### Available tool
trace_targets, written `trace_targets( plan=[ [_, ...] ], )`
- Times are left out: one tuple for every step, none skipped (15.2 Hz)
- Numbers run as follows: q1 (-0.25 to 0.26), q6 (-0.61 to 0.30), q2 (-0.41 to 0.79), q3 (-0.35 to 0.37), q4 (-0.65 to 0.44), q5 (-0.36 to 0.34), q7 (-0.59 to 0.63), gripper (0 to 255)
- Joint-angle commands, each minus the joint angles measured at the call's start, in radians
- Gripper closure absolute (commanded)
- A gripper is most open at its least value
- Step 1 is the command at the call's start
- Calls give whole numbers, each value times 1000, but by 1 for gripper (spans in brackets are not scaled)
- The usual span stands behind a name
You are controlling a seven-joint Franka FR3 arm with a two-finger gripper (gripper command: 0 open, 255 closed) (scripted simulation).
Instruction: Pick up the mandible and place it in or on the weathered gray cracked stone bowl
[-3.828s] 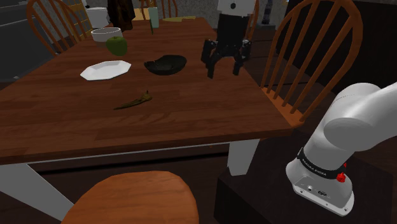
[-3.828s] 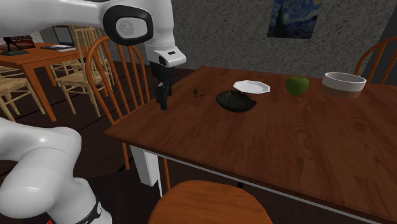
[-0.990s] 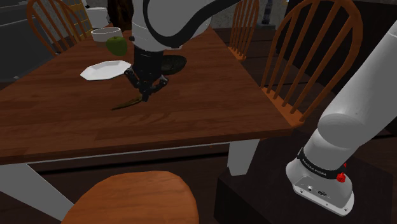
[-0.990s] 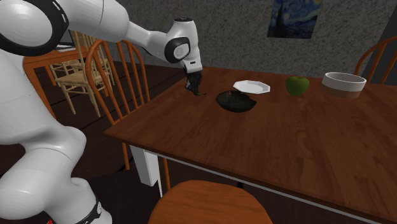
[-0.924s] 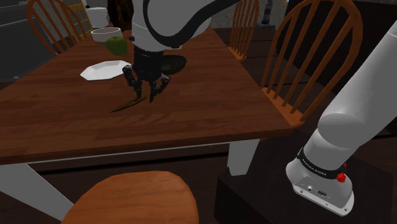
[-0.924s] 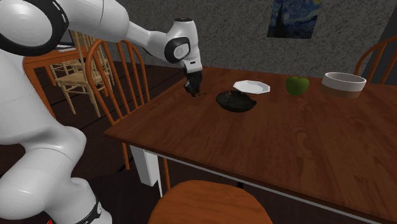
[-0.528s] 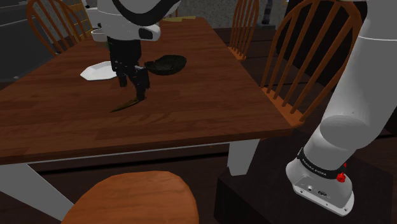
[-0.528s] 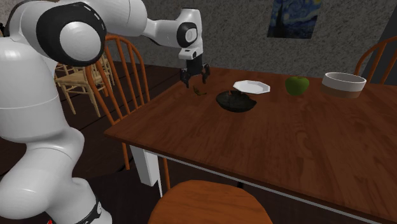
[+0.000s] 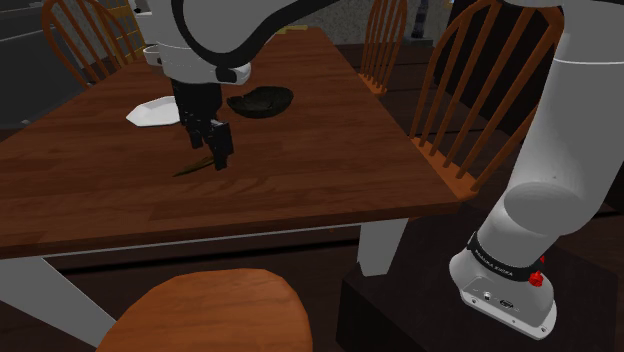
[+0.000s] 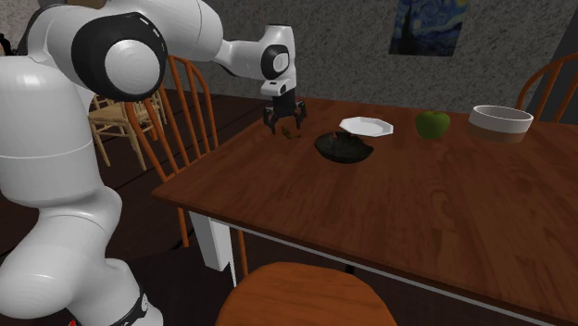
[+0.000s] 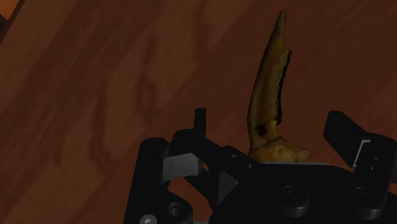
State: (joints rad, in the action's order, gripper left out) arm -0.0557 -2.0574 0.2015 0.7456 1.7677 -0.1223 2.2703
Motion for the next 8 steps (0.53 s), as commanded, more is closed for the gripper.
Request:
trace_targets(
  plan=[
    [0, -3, 0, 0, 2, -1, 1, 0],
    [0, -3, 0, 0, 2, -1, 1, 0],
    [0, -3, 0, 0, 2, -1, 1, 0],
    [0, -3, 0, 0, 2, -1, 1, 0],
    [0, -2, 0, 0, 2, -1, 1, 0],
    [0, -2, 0, 0, 2, -1, 1, 255],
    [0, -2, 0, 0, 2, -1, 1, 255],
    [0, -2, 0, 0, 2, -1, 1, 255]
  ],
)
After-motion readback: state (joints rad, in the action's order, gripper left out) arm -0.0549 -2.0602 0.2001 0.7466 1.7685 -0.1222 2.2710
